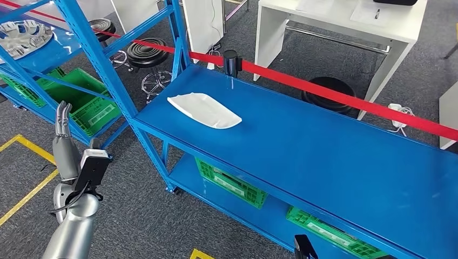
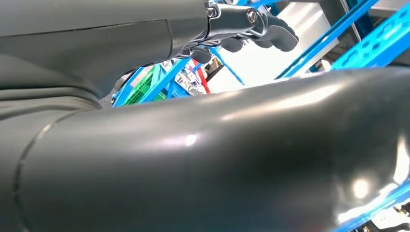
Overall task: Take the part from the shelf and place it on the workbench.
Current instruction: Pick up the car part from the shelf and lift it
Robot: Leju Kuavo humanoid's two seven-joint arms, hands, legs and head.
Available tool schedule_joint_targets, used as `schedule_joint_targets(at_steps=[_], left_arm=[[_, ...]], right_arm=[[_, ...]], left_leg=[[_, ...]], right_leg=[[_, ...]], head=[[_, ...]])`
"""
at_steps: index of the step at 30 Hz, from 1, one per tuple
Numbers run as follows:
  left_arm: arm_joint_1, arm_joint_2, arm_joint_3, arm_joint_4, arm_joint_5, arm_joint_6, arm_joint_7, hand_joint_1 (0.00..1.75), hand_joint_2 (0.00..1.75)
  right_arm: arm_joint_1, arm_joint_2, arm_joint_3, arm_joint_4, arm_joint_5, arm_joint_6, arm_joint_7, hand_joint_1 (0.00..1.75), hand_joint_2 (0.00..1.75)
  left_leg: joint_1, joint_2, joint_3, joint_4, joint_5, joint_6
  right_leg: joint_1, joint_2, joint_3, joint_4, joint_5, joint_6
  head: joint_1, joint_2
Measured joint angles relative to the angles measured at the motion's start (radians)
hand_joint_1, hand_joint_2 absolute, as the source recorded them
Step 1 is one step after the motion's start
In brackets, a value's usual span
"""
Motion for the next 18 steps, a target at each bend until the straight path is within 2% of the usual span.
schedule_joint_targets(at_steps=[1, 2, 3, 5, 7, 10, 11, 12, 13, 15, 16, 17, 18], left_arm=[[0.003, 0.0, 0.0, 0.001, 0.0, 0.0, 0.0, 0.0, 0.0], [0.006, 0.0, 0.0, 0.002, 0.0, 0.0, 0.0, 0.0, 0.0], [0.007, 0.0, 0.0, 0.002, 0.0, 0.0, 0.0, 0.0, 0.0], [0.007, 0.002, 0.0, 0.001, 0.0, 0.0, 0.0, 0.0, 0.0], [0.006, 0.003, 0.0, 0.003, 0.0, 0.0, 0.001, 0.0, 0.0], [0.006, 0.003, 0.0, 0.002, 0.001, 0.001, 0.0, 0.0, 0.0], [0.005, 0.003, 0.0, 0.001, 0.001, 0.003, -0.002, 0.0, 0.0], [0.004, 0.002, 0.001, 0.0, 0.001, 0.006, -0.003, 0.0, 0.0], [0.004, 0.001, 0.001, -0.001, 0.0, 0.009, -0.006, 0.0, 0.0], [0.007, -0.003, 0.001, -0.002, -0.004, 0.014, -0.01, 0.0, 0.0], [0.01, -0.005, 0.001, -0.002, -0.007, 0.015, -0.011, 0.0, 0.0], [0.012, -0.006, 0.001, -0.002, -0.008, 0.016, -0.012, 0.0, 0.0], [0.014, -0.007, 0.001, -0.002, -0.009, 0.017, -0.013, 0.0, 0.0]], right_arm=[[0.001, 0.0, -0.001, 0.0, 0.0, 0.0, 0.0, 0.0, 0.0], [0.001, 0.0, -0.002, 0.0, 0.0, 0.0, 0.0, 0.0, 0.0], [0.002, 0.0, -0.003, 0.0, 0.0, 0.0, 0.0, 0.0, 0.0], [0.002, 0.0, -0.003, 0.0, 0.0, 0.0, 0.0, 0.0, 0.0], [-0.001, 0.0, -0.004, 0.0, 0.0, 0.0, 0.0, 0.0, 0.0], [-0.002, 0.0, -0.004, 0.0, 0.0, 0.0, 0.001, 0.0, 0.0], [-0.002, 0.0, -0.004, 0.0, 0.0, 0.0, 0.001, 0.0, 0.0], [-0.002, 0.0, -0.004, 0.0, 0.0, -0.001, 0.001, 0.0, 0.0], [-0.003, 0.0, -0.004, 0.0, 0.001, -0.002, 0.001, 0.0, 0.0], [-0.003, 0.0, -0.004, 0.0, 0.001, -0.003, 0.002, 0.0, 0.0], [-0.002, 0.0, -0.005, 0.0, 0.0, -0.003, 0.002, 0.0, 0.0], [-0.002, 0.0, -0.005, 0.0, -0.002, -0.004, 0.002, 0.0, 0.0], [-0.001, -0.001, -0.006, 0.0, -0.005, -0.004, 0.003, 0.0, 0.0]], left_leg=[[0.001, 0.0, -0.033, 0.032, -0.014, -0.001], [0.001, 0.0, -0.047, 0.027, -0.008, -0.001], [0.002, 0.0, -0.044, -0.013, 0.023, 0.001], [0.001, 0.0, -0.013, -0.138, 0.123, 0.008], [-0.005, 0.001, 0.008, -0.216, 0.176, 0.017], [-0.007, 0.002, 0.022, -0.237, 0.183, 0.036], [-0.006, 0.002, 0.031, -0.242, 0.18, 0.041], [-0.005, 0.002, 0.04, -0.245, 0.179, 0.047], [-0.005, 0.002, 0.048, -0.248, 0.175, 0.052], [-0.006, 0.001, 0.057, -0.249, 0.165, 0.06], [-0.006, 0.001, 0.063, -0.248, 0.159, 0.061], [-0.007, 0.0, 0.07, -0.248, 0.152, 0.061], [-0.007, 0.0, 0.078, -0.247, 0.145, 0.059]], right_leg=[[0.0, 0.001, 0.011, 0.0, -0.01, -0.001], [0.0, 0.003, 0.023, 0.0, -0.019, 0.0], [0.0, 0.004, 0.037, 0.0, -0.03, 0.001], [0.0, 0.006, 0.065, 0.0, -0.05, 0.007], [0.001, 0.008, 0.079, -0.005, -0.065, 0.018], [0.001, 0.008, 0.086, -0.003, -0.069, 0.035], [0.001, 0.006, 0.081, 0.015, -0.07, 0.039], [0.0, 0.004, 0.065, 0.046, -0.076, 0.041], [0.0, 0.003, 0.032, 0.103, -0.092, 0.044], [0.001, 0.002, -0.051, 0.225, -0.14, 0.049], [0.001, 0.002, -0.087, 0.264, -0.157, 0.051], [0.001, 0.002, -0.104, 0.265, -0.15, 0.052], [0.001, 0.001, -0.105, 0.233, -0.12, 0.051]], head=[[0.0, 0.0], [0.0, 0.0], [0.0, 0.0], [0.0, 0.0], [-0.001, 0.0], [-0.001, 0.0], [-0.001, 0.0], [-0.001, 0.0], [0.0, 0.0], [0.001, 0.0], [0.002, 0.0], [0.002, 0.0], [0.002, 0.0]])
